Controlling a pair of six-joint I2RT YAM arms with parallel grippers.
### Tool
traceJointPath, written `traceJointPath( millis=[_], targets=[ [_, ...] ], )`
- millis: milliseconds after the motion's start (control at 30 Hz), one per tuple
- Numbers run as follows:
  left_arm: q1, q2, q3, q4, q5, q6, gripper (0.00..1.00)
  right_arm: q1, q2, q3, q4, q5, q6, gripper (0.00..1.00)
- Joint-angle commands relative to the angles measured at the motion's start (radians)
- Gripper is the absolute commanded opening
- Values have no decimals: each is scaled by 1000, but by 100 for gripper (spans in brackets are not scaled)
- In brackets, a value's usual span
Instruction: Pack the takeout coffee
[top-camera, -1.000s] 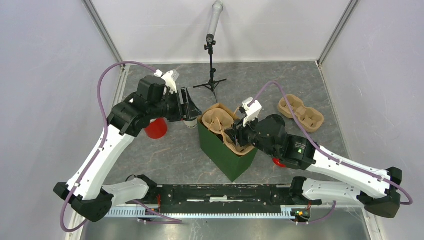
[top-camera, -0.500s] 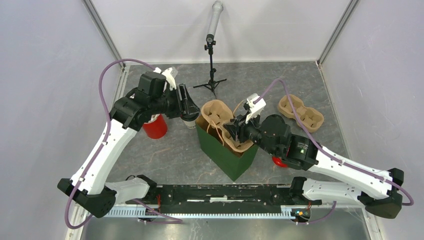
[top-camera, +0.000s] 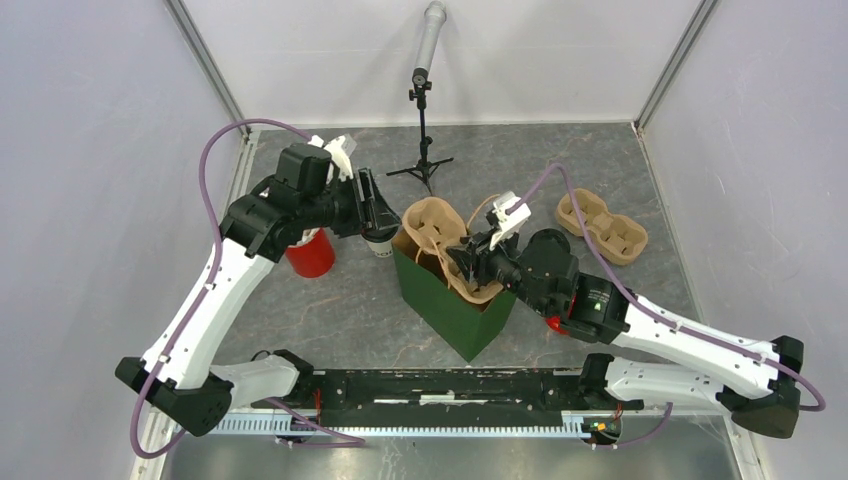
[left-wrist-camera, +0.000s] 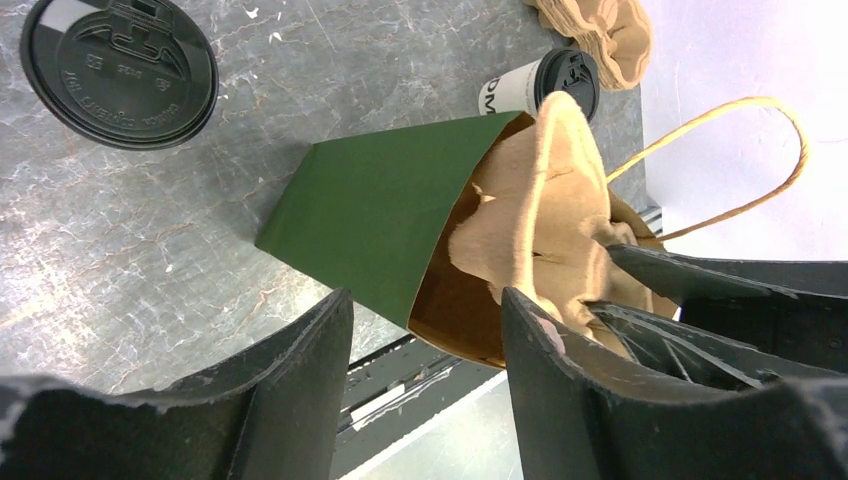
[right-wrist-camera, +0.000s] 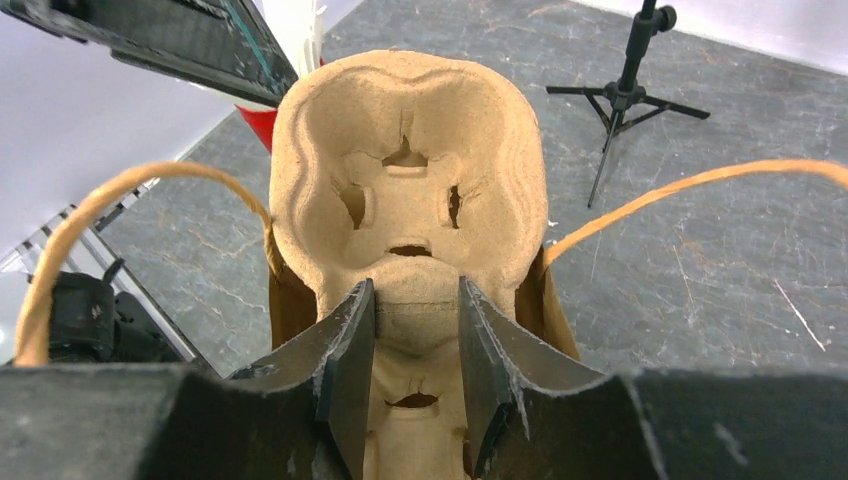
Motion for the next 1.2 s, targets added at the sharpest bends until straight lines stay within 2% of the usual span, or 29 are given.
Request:
traceJointPath(
  millis=[0, 100, 567, 867, 1000, 1167],
  targets=[
    [6, -17, -34, 68, 75, -3, 61, 3, -28, -32, 28, 19, -11, 39],
    [8, -37, -79, 124, 80, -3, 57, 3, -39, -36, 9, 15, -7, 39],
    [11, -35, -165, 275, 186, 56, 62, 3, -57, 6, -145, -10, 3, 39],
    [11, -19, -184, 273, 208, 67, 58, 5, -46, 22, -210, -18, -9, 39],
    [11, -35, -171, 238, 150, 51, 57, 5, -59, 32, -229, -14, -13, 39],
    [11, -47, -174, 274, 184, 46, 63, 5, -50, 47, -270, -19, -31, 38]
  ],
)
